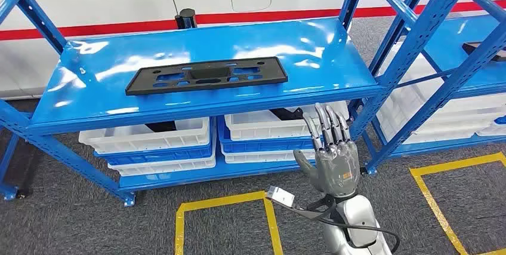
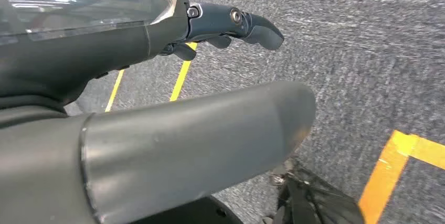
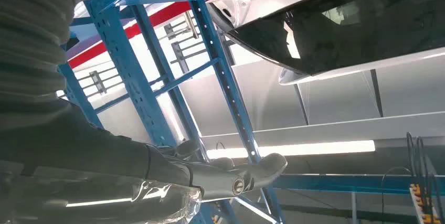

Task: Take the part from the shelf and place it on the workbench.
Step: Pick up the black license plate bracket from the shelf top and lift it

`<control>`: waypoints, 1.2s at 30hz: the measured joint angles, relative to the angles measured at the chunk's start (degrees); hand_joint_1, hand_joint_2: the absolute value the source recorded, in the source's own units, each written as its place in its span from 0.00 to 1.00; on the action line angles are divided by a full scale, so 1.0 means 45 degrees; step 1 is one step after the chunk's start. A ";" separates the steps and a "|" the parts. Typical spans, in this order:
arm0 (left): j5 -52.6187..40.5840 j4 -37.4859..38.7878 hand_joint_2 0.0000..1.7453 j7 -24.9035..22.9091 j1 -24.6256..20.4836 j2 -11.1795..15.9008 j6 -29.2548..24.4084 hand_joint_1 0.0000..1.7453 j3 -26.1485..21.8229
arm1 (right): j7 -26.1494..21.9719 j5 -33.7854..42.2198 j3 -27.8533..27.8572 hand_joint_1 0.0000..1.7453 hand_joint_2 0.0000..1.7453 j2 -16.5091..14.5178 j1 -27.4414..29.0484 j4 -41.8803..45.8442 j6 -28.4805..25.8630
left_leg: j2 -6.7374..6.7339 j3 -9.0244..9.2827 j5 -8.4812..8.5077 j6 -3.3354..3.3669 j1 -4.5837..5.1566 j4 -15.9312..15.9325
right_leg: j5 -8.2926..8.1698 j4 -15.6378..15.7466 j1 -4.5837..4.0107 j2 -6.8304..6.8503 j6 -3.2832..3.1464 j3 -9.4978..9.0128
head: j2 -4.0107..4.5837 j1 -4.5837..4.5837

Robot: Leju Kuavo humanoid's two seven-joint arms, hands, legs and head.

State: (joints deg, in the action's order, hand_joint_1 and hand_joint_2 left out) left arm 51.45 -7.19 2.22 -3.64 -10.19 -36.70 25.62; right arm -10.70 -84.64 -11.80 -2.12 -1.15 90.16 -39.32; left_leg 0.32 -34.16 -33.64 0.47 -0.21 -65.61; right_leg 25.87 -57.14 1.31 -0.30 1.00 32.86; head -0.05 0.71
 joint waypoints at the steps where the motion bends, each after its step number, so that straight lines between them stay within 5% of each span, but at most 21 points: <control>1: 0.0016 0.0000 0.00 -0.0001 0.0003 0.0008 0.0003 0.00 -0.0008 | -0.0011 -0.0009 0.0006 0.00 1.00 0.0005 -0.0005 -0.0013 0.0000 | -0.0003 -0.0317 -0.0218 -0.0026 -0.0004 -0.0560 | 0.0015 -0.0001 -0.0002 0.0006 -0.0019 -0.0009 | -0.0001 -0.0006; 3: 0.0057 0.0000 0.00 -0.0023 0.0011 0.0020 0.0001 0.00 -0.0027 | -0.0028 -0.0061 0.0022 0.00 1.00 0.0015 -0.0015 -0.0057 0.0000 | -0.0012 -0.1048 -0.0539 -0.0090 -0.0021 -0.1718 | 0.0050 -0.0003 -0.0002 0.0014 -0.0061 -0.0037 | -0.0002 -0.0012; 5: 0.0094 0.0000 0.00 -0.0075 0.0015 0.0026 -0.0015 0.00 -0.0047 | 0.0006 -0.0161 0.0034 0.00 1.00 0.0023 -0.0017 -0.0121 0.0000 | -0.0028 -0.1343 -0.0141 -0.0147 -0.0067 -0.1802 | 0.0110 -0.0007 0.0025 0.0000 -0.0053 -0.0101 | -0.0002 -0.0011; 8: 0.0101 0.0000 0.00 -0.0124 0.0020 0.0028 -0.0022 0.00 -0.0074 | 0.0080 -0.0244 0.0050 0.00 1.00 0.0044 -0.0024 -0.0180 0.0000 | -0.0027 -0.0332 0.1276 -0.0197 -0.0171 0.0651 | 0.0277 -0.0051 0.0034 -0.0056 0.0137 -0.0260 | -0.0001 -0.0005; 10: 0.0101 -0.0004 0.00 -0.0142 0.0025 0.0027 -0.0018 0.00 -0.0085 | 0.0098 -0.0272 0.0061 0.00 1.00 0.0061 -0.0035 -0.0185 0.0000 | 0.0020 0.0077 0.1507 -0.0095 -0.0162 0.1489 | 0.0358 -0.0072 -0.0052 -0.0081 0.0296 -0.0278 | -0.0001 -0.0021; 13: 0.0102 -0.0028 0.00 -0.0169 0.0035 0.0028 -0.0004 0.00 -0.0103 | 0.0154 -0.0358 0.0066 0.00 1.00 0.0078 -0.0042 -0.0185 0.0000 | 0.0046 0.0124 0.1506 0.0211 -0.0102 0.1555 | 0.0401 -0.0076 -0.0077 -0.0080 0.0469 -0.0248 | -0.0002 -0.0044; 15: 0.0101 -0.0068 0.00 -0.0168 0.0055 0.0026 0.0002 0.00 -0.0119 | 0.0186 -0.0376 0.0073 0.00 1.00 0.0093 -0.0054 -0.0185 0.0000 | 0.0026 0.0163 0.1522 0.0404 -0.0122 0.1599 | 0.0769 -0.0852 -0.0069 -0.0060 0.0497 0.0151 | -0.0002 -0.0065; 19: 0.0102 -0.0100 0.00 -0.0168 0.0077 0.0024 0.0005 0.00 -0.0139 | 0.0192 -0.0386 0.0080 0.00 1.00 0.0140 -0.0028 -0.0224 0.0000 | 0.0006 0.0208 0.1451 0.0563 -0.0091 0.1602 | 0.1777 -0.3952 -0.0076 -0.0047 0.0501 0.1834 | -0.0002 -0.0091; 20: 0.0102 -0.0101 0.00 -0.0168 0.0078 0.0024 0.0005 0.00 -0.0142 | 0.0192 -0.0386 0.0081 0.00 1.00 0.0153 -0.0022 -0.0236 0.0000 | 0.0021 0.0245 0.1427 0.0566 -0.0083 0.1601 | 0.1627 -0.3857 -0.0078 -0.0046 0.0576 0.1846 | -0.0002 -0.0092; 22: 0.0102 -0.0108 0.00 -0.0168 0.0079 0.0024 0.0006 0.00 -0.0144 | 0.0194 -0.0386 0.0085 0.00 1.00 0.0172 -0.0031 -0.0243 0.0000 | 0.0057 0.0358 0.1358 0.0530 -0.0080 0.1601 | 0.0840 -0.2194 -0.0084 -0.0031 0.0723 0.1117 | -0.0002 -0.0098; 25: 0.0097 -0.0123 0.00 -0.0170 0.0085 0.0027 0.0004 0.00 -0.0146 | 0.0211 -0.0395 0.0085 0.00 1.00 0.0182 -0.0057 -0.0248 0.0000 | 0.0077 0.0464 0.1240 0.0375 -0.0007 0.1596 | 0.0083 -0.0219 -0.0192 -0.0013 0.0581 0.0167 | -0.0001 -0.0091; 29: 0.0039 -0.0136 0.00 -0.0205 0.0085 0.0038 -0.0156 0.00 -0.0144 | 0.0559 -0.0504 0.0086 0.00 1.00 0.0248 -0.0082 -0.0249 0.0000 | 0.0044 0.0441 0.1055 0.0145 0.0009 0.1476 | 0.0042 -0.0063 -0.0099 -0.0028 0.0232 0.0037 | -0.0002 -0.0072; 32: -0.0044 -0.0140 0.00 -0.0284 0.0087 0.0048 -0.0232 0.00 -0.0141 | 0.0896 -0.0658 0.0086 0.00 1.00 0.0307 -0.0097 -0.0253 0.0000 | -0.0009 -0.0537 0.0040 -0.0014 -0.0014 -0.0510 | 0.0075 -0.0004 0.0004 -0.0006 -0.0006 -0.0074 | -0.0002 -0.0013; 34: -0.0052 -0.0141 0.00 -0.0340 0.0088 0.0052 -0.0253 0.00 -0.0141 | 0.1134 -0.0786 0.0075 0.00 1.00 0.0351 -0.0089 -0.0267 0.0000 | -0.0019 -0.1362 -0.0393 -0.0087 -0.0030 -0.1926 | 0.0095 -0.0008 -0.0008 0.0002 -0.0041 -0.0084 | -0.0002 -0.0017; 36: -0.0057 -0.0141 0.00 -0.0413 0.0085 0.0054 -0.0273 0.00 -0.0138 | 0.1415 -0.0889 0.0034 0.00 1.00 0.0386 -0.0089 -0.0294 0.0000 | -0.0032 -0.1322 0.0160 -0.0108 -0.0054 -0.1548 | 0.0119 -0.0012 0.0003 -0.0010 -0.0035 -0.0129 | -0.0002 -0.0016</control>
State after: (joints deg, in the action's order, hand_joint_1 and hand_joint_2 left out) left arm 51.19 -7.82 0.36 -3.26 -9.94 -37.93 24.99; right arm -4.33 -88.64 -11.65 -0.38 -1.55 88.84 -39.32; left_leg 0.17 -40.10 -32.92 -0.02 -0.45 -72.58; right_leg 26.41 -57.20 1.32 -0.34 0.85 32.28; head -0.07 0.64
